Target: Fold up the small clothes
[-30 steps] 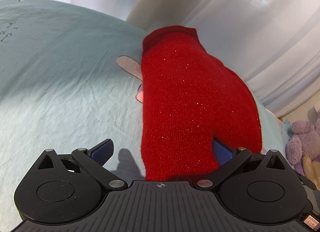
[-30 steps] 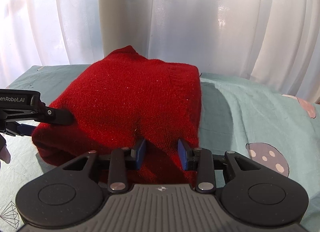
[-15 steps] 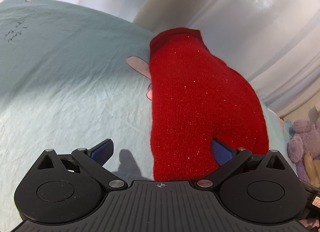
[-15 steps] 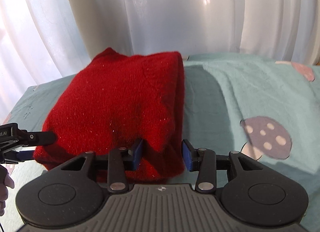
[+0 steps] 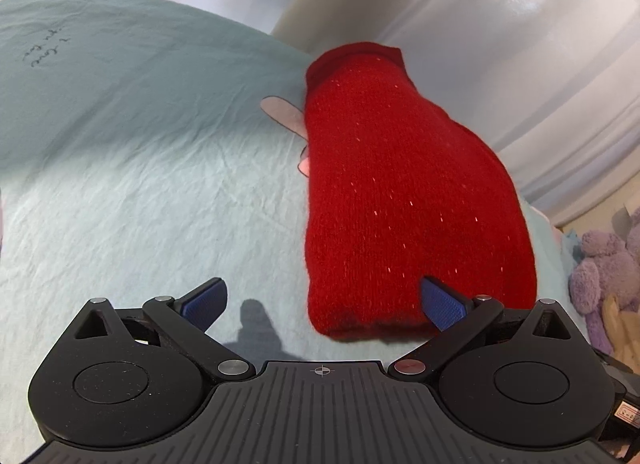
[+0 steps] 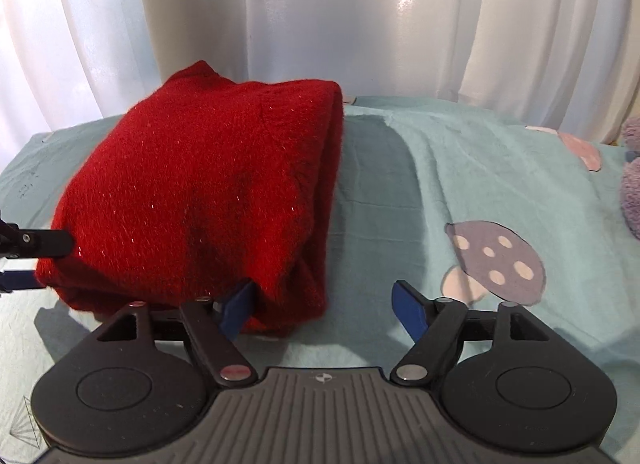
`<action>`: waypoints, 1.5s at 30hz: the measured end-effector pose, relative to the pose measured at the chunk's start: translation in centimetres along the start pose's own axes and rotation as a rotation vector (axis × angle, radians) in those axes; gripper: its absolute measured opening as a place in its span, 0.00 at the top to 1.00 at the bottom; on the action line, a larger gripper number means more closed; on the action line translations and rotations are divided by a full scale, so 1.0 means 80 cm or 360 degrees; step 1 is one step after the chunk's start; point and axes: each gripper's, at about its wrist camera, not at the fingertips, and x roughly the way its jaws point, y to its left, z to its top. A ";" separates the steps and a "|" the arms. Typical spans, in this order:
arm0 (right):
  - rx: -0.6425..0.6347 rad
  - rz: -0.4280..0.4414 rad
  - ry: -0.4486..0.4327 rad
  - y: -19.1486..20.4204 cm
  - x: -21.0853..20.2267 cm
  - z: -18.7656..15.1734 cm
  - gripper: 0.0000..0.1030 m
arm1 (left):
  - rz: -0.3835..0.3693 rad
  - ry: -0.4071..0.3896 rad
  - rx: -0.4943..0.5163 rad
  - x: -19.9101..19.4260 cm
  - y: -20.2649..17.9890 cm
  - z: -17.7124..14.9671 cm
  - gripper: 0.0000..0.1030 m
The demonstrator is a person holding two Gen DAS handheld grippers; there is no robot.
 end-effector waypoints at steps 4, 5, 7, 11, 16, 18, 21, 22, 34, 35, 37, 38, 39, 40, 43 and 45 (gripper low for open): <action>-0.0050 -0.0015 0.0138 -0.001 -0.025 -0.029 0.06 | 0.0227 0.0112 0.0280 -0.009 -0.029 -0.041 0.00; -0.0050 -0.0002 0.0161 -0.001 -0.034 -0.037 0.04 | 0.0263 0.0097 0.0298 -0.015 -0.031 -0.053 0.00; -0.0050 0.0026 0.0179 0.000 -0.051 -0.051 0.04 | 0.0303 0.0096 0.0269 -0.024 -0.030 -0.067 0.00; -0.0052 0.0021 0.0228 0.008 -0.077 -0.061 0.04 | 0.0344 0.0114 0.0215 -0.037 -0.032 -0.077 0.00; -0.0022 0.0122 0.0191 0.020 -0.106 -0.052 0.04 | 0.0476 0.0021 0.0301 -0.056 -0.048 -0.073 0.00; 0.0014 0.0135 0.0221 0.023 -0.109 -0.046 0.04 | 0.0446 0.0012 0.0287 -0.066 -0.052 -0.069 0.00; 0.0031 0.0108 0.0325 0.031 -0.103 -0.036 0.04 | 0.0435 0.0003 0.0296 -0.077 -0.057 -0.064 0.00; 0.0031 0.0091 0.0336 0.034 -0.102 -0.034 0.04 | 0.0435 0.0013 0.0306 -0.079 -0.059 -0.063 0.00; 0.0067 -0.0115 0.0333 0.049 -0.105 0.005 0.04 | 0.0470 0.0045 0.0487 -0.077 -0.100 -0.048 0.00; 0.0062 -0.0126 0.0330 0.051 -0.105 0.007 0.04 | 0.0483 0.0050 0.0505 -0.075 -0.104 -0.047 0.00; 0.0060 -0.0141 0.0330 0.054 -0.105 0.009 0.04 | 0.0512 0.0059 0.0536 -0.070 -0.110 -0.045 0.00; 0.0063 -0.0136 0.0334 0.054 -0.105 0.010 0.04 | 0.0517 0.0067 0.0545 -0.068 -0.112 -0.044 0.00; 0.0069 -0.0126 0.0345 0.054 -0.105 0.011 0.04 | 0.0514 0.0076 0.0553 -0.066 -0.115 -0.044 0.00; 0.0077 -0.0114 0.0353 0.054 -0.104 0.011 0.04 | 0.0509 0.0081 0.0554 -0.064 -0.116 -0.043 0.00; 0.0078 -0.0116 0.0365 0.053 -0.103 0.012 0.04 | 0.0502 0.0102 0.0542 -0.060 -0.119 -0.042 0.00; 0.0059 -0.0134 0.0366 0.054 -0.101 0.012 0.04 | 0.0502 0.0123 0.0527 -0.056 -0.119 -0.041 0.00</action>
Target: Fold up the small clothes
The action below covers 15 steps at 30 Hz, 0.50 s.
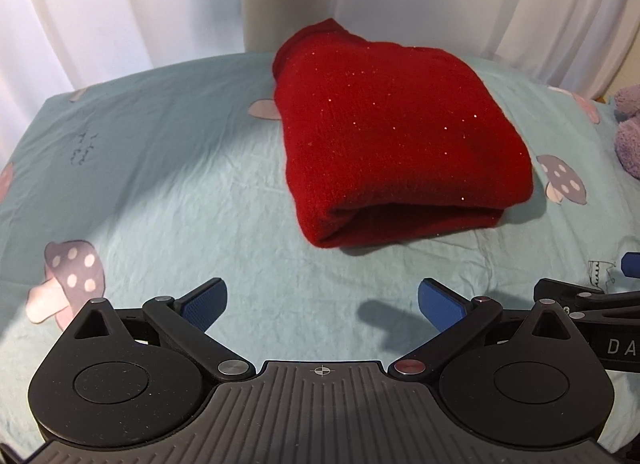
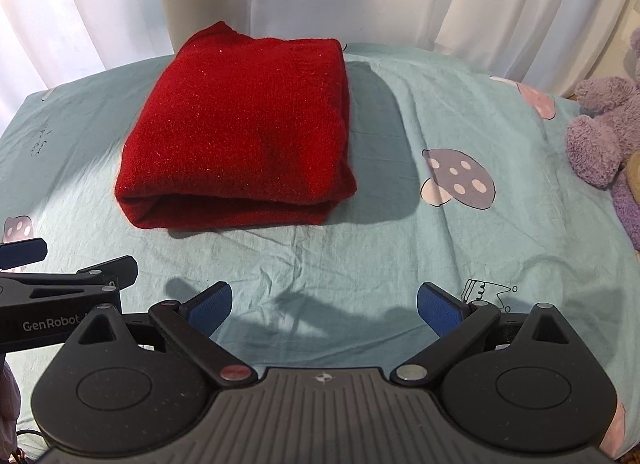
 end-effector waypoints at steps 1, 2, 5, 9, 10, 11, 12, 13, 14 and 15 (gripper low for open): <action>-0.0007 -0.0007 0.0000 0.000 0.001 0.000 0.04 | -0.0003 0.0009 -0.0005 0.001 0.000 0.001 0.00; -0.0011 -0.0010 0.0000 0.000 0.001 0.001 0.04 | -0.0004 0.0017 -0.0009 0.003 0.000 0.002 0.00; -0.0009 -0.0008 0.0002 -0.002 0.004 0.004 0.04 | 0.0008 0.0030 -0.0009 0.005 -0.002 0.004 0.00; 0.0007 0.0000 0.0013 -0.007 0.007 0.007 0.04 | 0.0020 0.0050 -0.0002 0.009 -0.004 0.005 0.00; 0.0008 0.0000 0.0014 -0.007 0.008 0.008 0.04 | 0.0020 0.0051 0.0001 0.010 -0.004 0.006 0.00; 0.0008 -0.0001 0.0012 -0.007 0.008 0.009 0.04 | 0.0023 0.0050 0.0001 0.010 -0.004 0.006 0.00; 0.0007 -0.0003 0.0009 -0.006 0.008 0.009 0.04 | 0.0024 0.0050 0.0001 0.011 -0.004 0.007 0.00; 0.0005 -0.0006 0.0006 -0.006 0.008 0.010 0.04 | 0.0024 0.0053 0.0002 0.012 -0.004 0.008 0.00; 0.0002 -0.0008 0.0003 -0.006 0.008 0.010 0.04 | 0.0024 0.0057 0.0005 0.012 -0.005 0.008 0.00; -0.0001 -0.0009 0.0002 -0.006 0.008 0.010 0.04 | 0.0025 0.0059 0.0007 0.013 -0.005 0.009 0.00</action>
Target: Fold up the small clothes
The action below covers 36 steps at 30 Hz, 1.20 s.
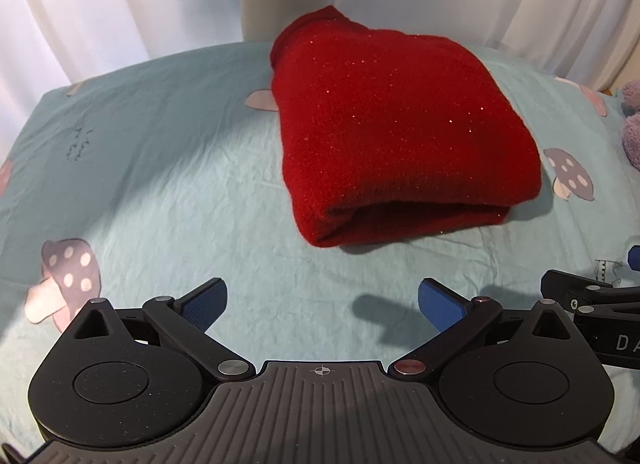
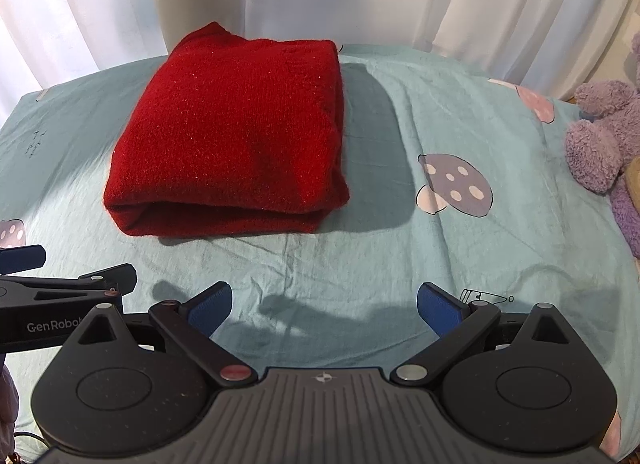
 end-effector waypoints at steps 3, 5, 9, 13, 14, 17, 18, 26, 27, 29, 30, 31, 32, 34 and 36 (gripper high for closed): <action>-0.0001 -0.0005 0.0001 0.000 0.000 0.001 0.04 | -0.0002 0.0004 0.0005 0.001 -0.001 0.001 0.00; 0.0005 -0.0007 0.0003 -0.002 0.000 0.001 0.04 | -0.0007 0.0009 0.0003 0.002 -0.001 0.002 0.00; 0.0009 -0.0010 0.0009 -0.005 0.001 0.002 0.04 | -0.0014 0.0015 -0.0003 0.002 -0.001 0.003 0.00; 0.0008 -0.0016 0.0011 -0.005 0.000 0.001 0.04 | -0.0014 0.0018 -0.0004 0.002 0.000 0.002 0.00; 0.0008 -0.0014 0.0011 -0.004 0.000 0.001 0.04 | -0.0014 0.0022 -0.0007 0.002 -0.001 0.002 0.00; 0.0001 -0.0015 0.0008 -0.004 -0.002 0.000 0.04 | -0.0020 0.0029 -0.0009 0.002 -0.001 0.001 0.00; -0.0002 -0.0017 0.0006 -0.003 -0.002 0.000 0.04 | -0.0021 0.0030 -0.0008 0.002 -0.002 0.001 0.00; -0.0006 -0.0021 0.0005 -0.003 -0.004 0.000 0.04 | -0.0033 0.0042 -0.0018 0.002 -0.002 0.000 0.00; -0.0007 -0.0022 0.0005 -0.004 -0.004 0.000 0.04 | -0.0035 0.0045 -0.0021 0.002 -0.002 0.000 0.00; -0.0006 -0.0025 0.0003 -0.005 -0.005 0.000 0.04 | -0.0037 0.0046 -0.0025 0.001 -0.002 0.000 0.00; -0.0006 -0.0024 0.0003 -0.005 -0.005 0.000 0.04 | -0.0038 0.0045 -0.0026 0.001 -0.001 0.000 0.00; -0.0005 -0.0024 0.0004 -0.006 -0.005 0.000 0.04 | -0.0037 0.0044 -0.0027 0.001 -0.001 0.000 0.00; -0.0005 -0.0024 0.0005 -0.006 -0.006 0.000 0.04 | -0.0035 0.0043 -0.0028 0.001 -0.001 0.000 0.00; -0.0008 -0.0024 0.0000 -0.006 -0.006 0.000 0.04 | -0.0035 0.0044 -0.0031 0.001 -0.001 0.000 0.00; -0.0010 -0.0027 -0.0001 -0.006 -0.006 0.001 0.04 | -0.0036 0.0048 -0.0033 0.001 -0.002 0.000 0.00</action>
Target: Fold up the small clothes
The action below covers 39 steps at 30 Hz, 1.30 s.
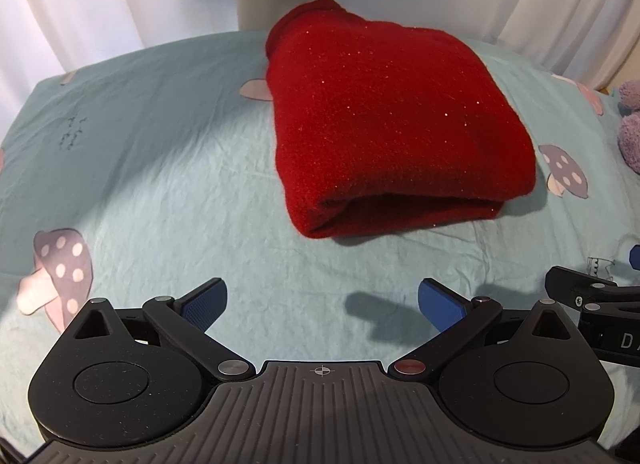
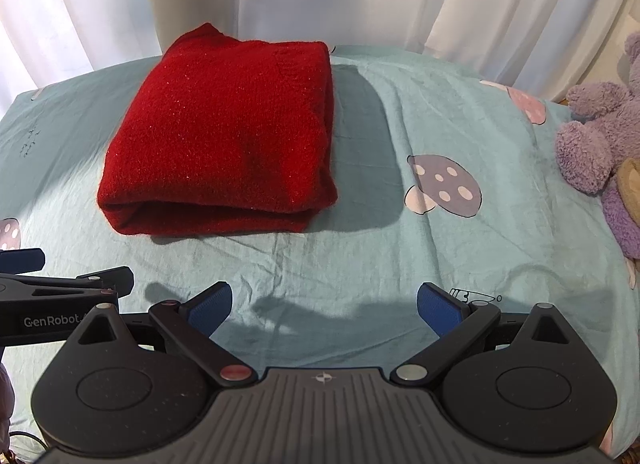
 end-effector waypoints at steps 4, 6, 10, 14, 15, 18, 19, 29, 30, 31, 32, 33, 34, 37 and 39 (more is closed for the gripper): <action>0.0001 0.0003 0.0002 0.001 0.000 0.000 0.04 | 0.0002 0.0000 0.0002 0.000 0.001 0.000 0.00; 0.0001 0.0002 0.0005 0.002 0.000 0.000 0.04 | -0.0002 0.0001 -0.0002 0.000 0.002 0.000 0.00; 0.0002 -0.0003 0.0008 0.004 0.000 0.000 0.04 | 0.0000 0.0003 -0.0007 0.000 0.004 0.001 0.00; -0.0007 -0.0006 0.0004 0.005 0.000 0.000 0.04 | 0.0003 0.0003 -0.0003 0.001 0.004 0.001 0.00; -0.0010 -0.0011 0.0004 0.006 0.000 0.000 0.04 | 0.0003 0.0004 -0.0004 0.001 0.004 0.001 0.00; -0.0013 -0.0020 0.0003 0.008 0.000 -0.001 0.04 | 0.0002 0.0004 -0.0002 0.002 0.005 0.002 0.00; -0.0010 -0.0018 0.0004 0.008 0.001 -0.001 0.04 | 0.0005 0.0002 0.0001 0.002 0.005 0.002 0.00; -0.0006 -0.0022 0.0011 0.006 0.003 0.000 0.04 | -0.0002 -0.0003 -0.0005 0.006 0.008 0.004 0.00; -0.0006 -0.0024 0.0011 0.007 0.003 0.000 0.04 | -0.0003 -0.0004 -0.0002 0.006 0.008 0.004 0.00; -0.0006 -0.0027 0.0010 0.007 0.003 0.000 0.04 | -0.0002 -0.0005 0.0001 0.006 0.007 0.004 0.00; -0.0006 -0.0028 0.0009 0.007 0.003 0.000 0.04 | -0.0003 -0.0006 0.0004 0.006 0.006 0.004 0.00; -0.0006 -0.0028 0.0009 0.007 0.003 0.000 0.04 | -0.0004 -0.0007 0.0007 0.006 0.005 0.004 0.00; -0.0006 -0.0028 0.0008 0.007 0.003 0.000 0.04 | -0.0005 -0.0007 0.0008 0.006 0.005 0.005 0.00; -0.0008 -0.0032 0.0003 0.007 0.002 0.001 0.04 | -0.0013 -0.0002 0.0003 0.008 0.005 0.006 0.00; -0.0008 -0.0030 -0.0002 0.006 0.002 0.001 0.04 | -0.0014 0.0000 0.0002 0.009 0.004 0.007 0.00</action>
